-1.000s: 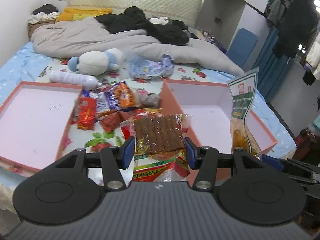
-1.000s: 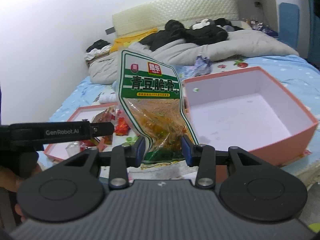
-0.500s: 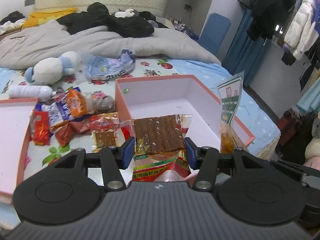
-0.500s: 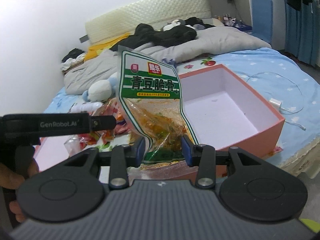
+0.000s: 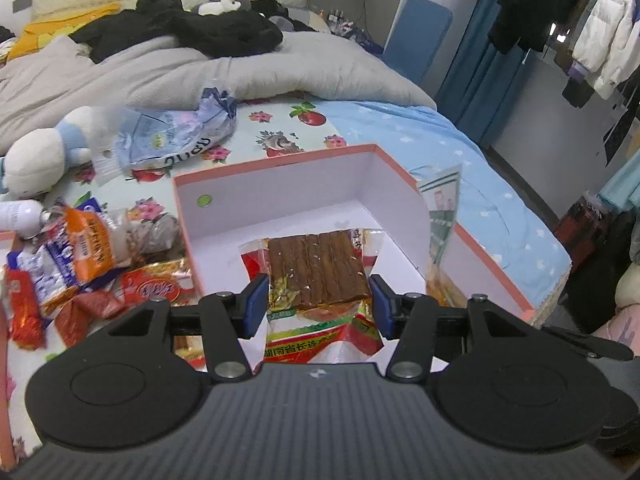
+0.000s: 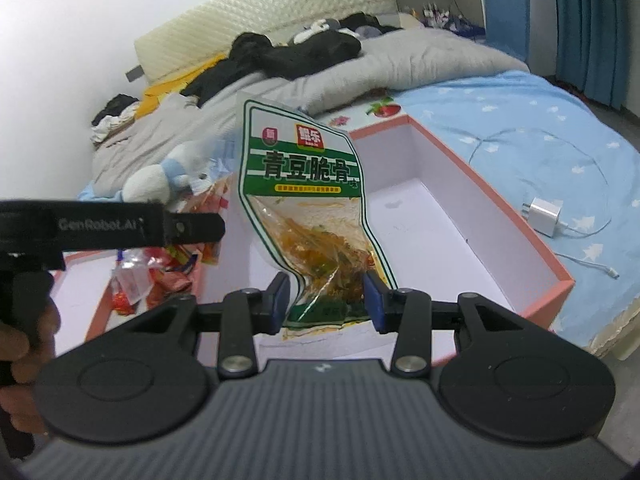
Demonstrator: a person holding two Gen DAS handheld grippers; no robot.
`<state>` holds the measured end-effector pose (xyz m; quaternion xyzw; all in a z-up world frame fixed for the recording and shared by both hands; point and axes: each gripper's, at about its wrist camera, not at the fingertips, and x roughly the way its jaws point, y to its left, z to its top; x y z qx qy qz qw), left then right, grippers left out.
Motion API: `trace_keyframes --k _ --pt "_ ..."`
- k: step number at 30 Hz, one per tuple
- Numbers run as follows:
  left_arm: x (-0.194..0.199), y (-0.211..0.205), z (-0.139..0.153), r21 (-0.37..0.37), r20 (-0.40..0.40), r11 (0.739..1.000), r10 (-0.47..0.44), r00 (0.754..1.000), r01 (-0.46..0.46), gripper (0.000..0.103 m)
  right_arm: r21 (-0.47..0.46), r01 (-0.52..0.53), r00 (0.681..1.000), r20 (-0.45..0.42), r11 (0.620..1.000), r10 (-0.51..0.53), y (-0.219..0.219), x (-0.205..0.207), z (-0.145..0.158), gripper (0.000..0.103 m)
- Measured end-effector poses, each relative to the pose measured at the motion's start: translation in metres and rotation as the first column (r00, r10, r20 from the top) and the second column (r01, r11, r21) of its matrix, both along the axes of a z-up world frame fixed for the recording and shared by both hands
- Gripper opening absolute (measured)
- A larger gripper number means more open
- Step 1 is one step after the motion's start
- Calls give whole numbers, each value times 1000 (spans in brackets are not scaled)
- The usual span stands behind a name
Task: Organize snacks
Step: 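Carry both packs into the deep pink box and open both tools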
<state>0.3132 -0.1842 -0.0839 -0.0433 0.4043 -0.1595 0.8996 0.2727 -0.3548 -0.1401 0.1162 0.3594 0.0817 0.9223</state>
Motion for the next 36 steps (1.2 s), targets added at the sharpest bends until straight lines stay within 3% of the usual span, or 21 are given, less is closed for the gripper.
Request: trace_keyframes --k 12,15,18,19,28,30,32,36 --pt "63 -9 -38 0 -65 1000 -28 997 28 61 2 -17 997 -75 1000 17 -2 54 -37 44" --pt "68 -11 -40 -1 -61 999 -38 997 38 71 -14 -16 996 -89 1000 14 -1 60 -41 45" --pt "69 -12 -38 8 -49 1000 -29 998 29 73 3 0 994 -107 1000 0 -3 62 -44 50" --pt "68 -11 -34 6 -46 1000 -24 999 24 74 6 6 994 -112 1000 -5 -4 63 -45 56" --pt "26 11 6 -7 20 1000 -8 1000 8 76 10 21 996 -83 1000 -20 4 33 -21 63" --pt "11 17 16 -10 35 1000 0 999 0 76 19 21 998 -61 1000 -20 8 22 -12 69" --pt "-5 23 24 -15 50 1000 5 999 -4 76 29 22 999 -40 999 -21 12 12 -4 82" --pt "-40 37 44 -13 92 1000 15 996 -14 77 41 17 1000 1 999 -17 21 -11 13 83"
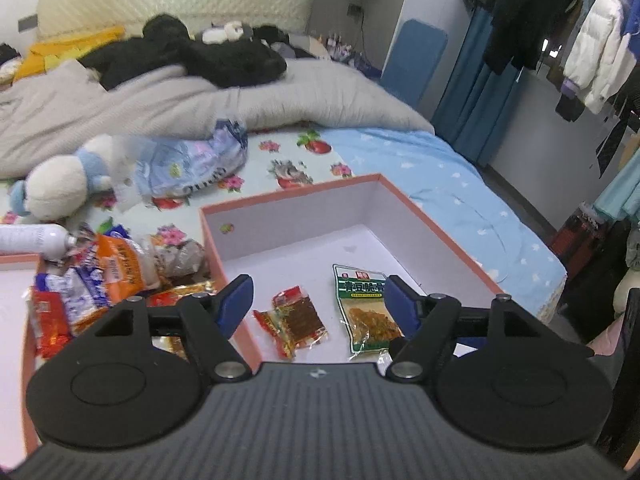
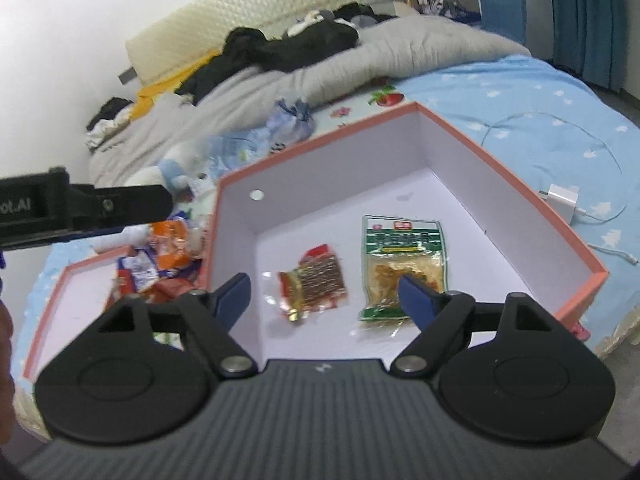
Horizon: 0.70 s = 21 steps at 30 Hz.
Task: Organize snacks
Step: 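Carry both packs into the deep pink box and open both tools, then withdraw both tools from the deep pink box back over the pile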
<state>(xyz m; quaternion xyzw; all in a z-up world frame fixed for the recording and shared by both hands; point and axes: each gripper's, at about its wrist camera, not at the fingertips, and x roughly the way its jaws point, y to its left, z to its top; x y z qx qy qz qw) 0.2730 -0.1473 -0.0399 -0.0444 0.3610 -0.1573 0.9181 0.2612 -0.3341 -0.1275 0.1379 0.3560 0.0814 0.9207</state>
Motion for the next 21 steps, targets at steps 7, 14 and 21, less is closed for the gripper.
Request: trace_keyframes --k 7,14,21 --pt "-61 31 22 -21 59 999 42 997 -41 77 -18 -11 998 53 1000 12 22 -41 21 83" --pt "-115 65 31 -49 82 995 86 993 -82 77 -17 -25 994 102 1000 27 45 -80 33 83" --pt "-158 91 29 -47 89 992 123 988 -119 77 -13 -73 992 107 997 74 68 -111 33 83"
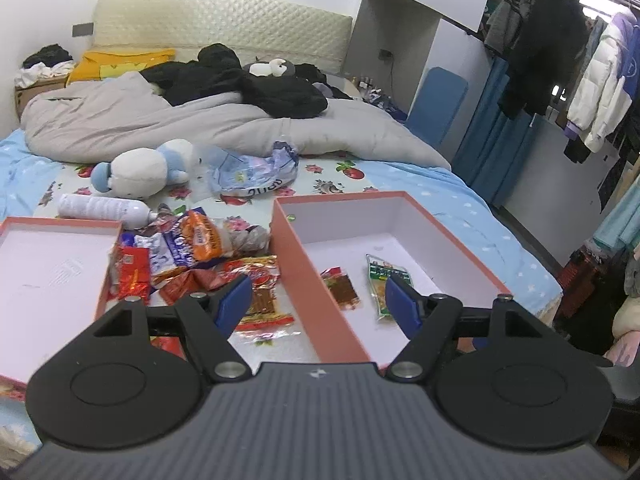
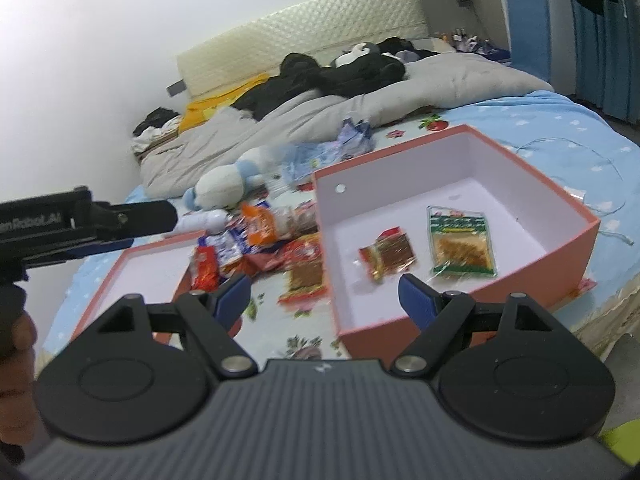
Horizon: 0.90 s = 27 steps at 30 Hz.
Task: Organize snacks
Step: 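Withdraw both tools from the deep pink box back over the pile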
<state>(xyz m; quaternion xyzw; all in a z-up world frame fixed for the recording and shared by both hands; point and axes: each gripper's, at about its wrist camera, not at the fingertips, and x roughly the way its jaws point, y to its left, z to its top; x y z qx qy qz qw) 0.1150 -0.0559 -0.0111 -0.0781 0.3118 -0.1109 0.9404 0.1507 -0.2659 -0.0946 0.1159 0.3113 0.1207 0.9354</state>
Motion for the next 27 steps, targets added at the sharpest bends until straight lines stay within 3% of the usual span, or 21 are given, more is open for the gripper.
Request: trace_keyframes --k 6,16,27 --pt "-28 22 -5 -3 -12 999 54 998 -54 78 -13 -52 998 25 999 53 16 -23 1 83" --pt "-65 51 -28 -6 -65 993 116 991 -117 78 -33 -123 992 -6 992 123 42 -45 -19 83" --pt "-53 68 -51 -3 -111 986 163 980 -164 78 -35 -154 988 -8 987 154 58 -41 -36 83"
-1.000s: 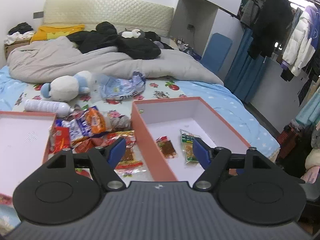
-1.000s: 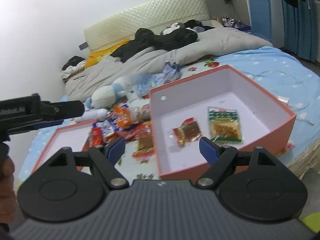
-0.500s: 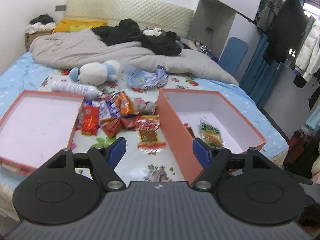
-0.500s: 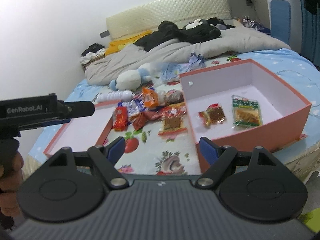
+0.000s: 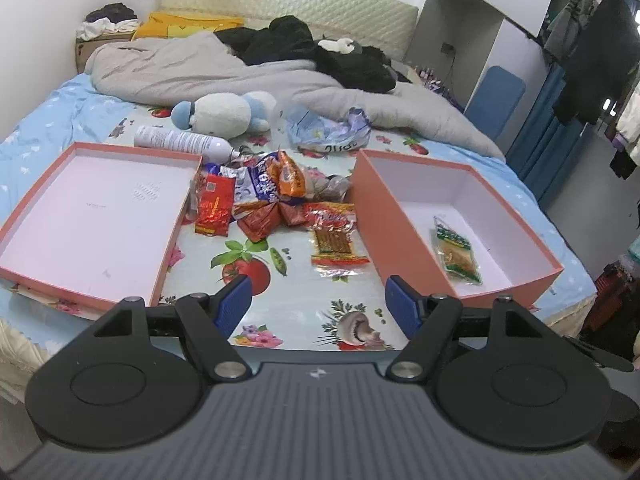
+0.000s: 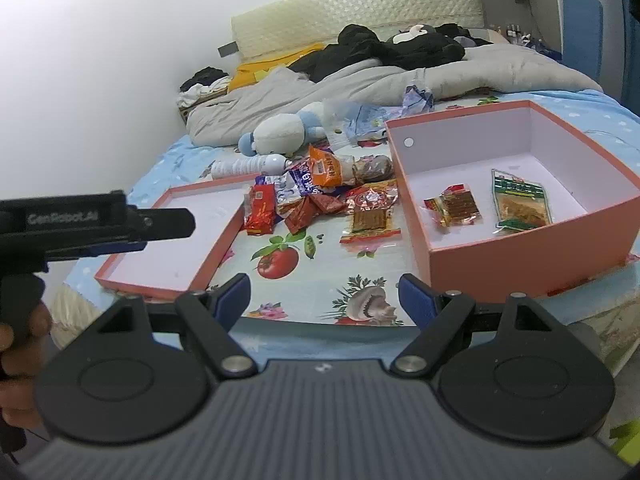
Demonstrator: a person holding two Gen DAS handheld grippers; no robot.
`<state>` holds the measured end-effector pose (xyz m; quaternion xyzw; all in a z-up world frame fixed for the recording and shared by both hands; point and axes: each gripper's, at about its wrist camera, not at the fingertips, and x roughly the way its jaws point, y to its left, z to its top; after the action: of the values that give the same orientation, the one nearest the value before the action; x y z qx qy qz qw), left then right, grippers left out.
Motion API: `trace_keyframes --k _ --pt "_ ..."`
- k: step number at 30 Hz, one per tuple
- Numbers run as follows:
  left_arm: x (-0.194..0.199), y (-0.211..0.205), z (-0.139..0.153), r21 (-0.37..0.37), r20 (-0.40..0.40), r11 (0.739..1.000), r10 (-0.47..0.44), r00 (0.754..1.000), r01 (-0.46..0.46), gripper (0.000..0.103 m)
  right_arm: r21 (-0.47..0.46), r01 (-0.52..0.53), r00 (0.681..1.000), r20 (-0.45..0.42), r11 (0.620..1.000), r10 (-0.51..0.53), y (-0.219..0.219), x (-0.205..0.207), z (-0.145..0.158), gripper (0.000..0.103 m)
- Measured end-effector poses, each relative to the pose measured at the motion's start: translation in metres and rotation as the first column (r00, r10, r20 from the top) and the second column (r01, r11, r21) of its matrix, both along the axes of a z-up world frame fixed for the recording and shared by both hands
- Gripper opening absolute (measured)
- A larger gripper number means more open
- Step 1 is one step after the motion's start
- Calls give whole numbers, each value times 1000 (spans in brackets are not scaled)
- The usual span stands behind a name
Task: Organize snacks
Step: 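Withdraw both tools from the deep pink box back over the pile, then grasp the red tea bag with the left tool while the right tool grasps a red-labelled spicy strip pack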
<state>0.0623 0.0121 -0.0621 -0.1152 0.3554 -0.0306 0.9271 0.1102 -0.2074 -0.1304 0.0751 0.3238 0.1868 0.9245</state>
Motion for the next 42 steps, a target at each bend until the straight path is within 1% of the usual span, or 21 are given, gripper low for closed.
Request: trace_keyframes --k 5,12,19,24,27,31,33,36,38,39,40,42 --pt "19 6 -15 9 -23 1000 18 1000 -18 78 -5 -10 1000 -7 1000 10 6 11 -12 83" --pt "50 19 -38 -5 -49 999 40 998 -40 78 -33 -21 1000 -15 999 20 18 32 -27 83" --pt "80 36 -63 13 -73 999 47 996 -47 78 -33 -14 1000 -26 999 13 31 58 -43 83" --pt "104 53 -83 27 -92 997 70 993 -67 78 -50 -35 999 -25 998 34 47 80 -57 83" --pt "116 63 -94 34 -68 997 78 995 -76 78 -51 -42 999 -18 998 41 55 94 -67 83" --pt "138 73 -113 76 -41 993 92 995 -89 78 -80 -49 999 -8 996 48 66 113 -85 83" --pt "150 76 -123 82 -28 992 97 995 -95 78 -106 -39 999 1 994 39 72 125 -95 83" --pt "172 78 -138 74 -22 994 84 996 -82 77 -114 -20 1000 -2 993 20 78 147 -108 82" --pt "189 77 -150 86 -19 994 62 998 -61 77 -109 13 999 -33 994 -17 82 162 -114 82" --pt "195 75 -155 102 -17 993 54 998 -52 77 -113 34 998 -54 993 -40 84 170 -116 82" --pt "204 71 -161 133 -25 990 42 999 -38 77 -121 50 996 -62 991 -58 87 176 -118 82" --pt "216 67 -169 181 -19 983 24 1000 -20 77 -146 85 995 -45 986 -92 92 184 -119 82"
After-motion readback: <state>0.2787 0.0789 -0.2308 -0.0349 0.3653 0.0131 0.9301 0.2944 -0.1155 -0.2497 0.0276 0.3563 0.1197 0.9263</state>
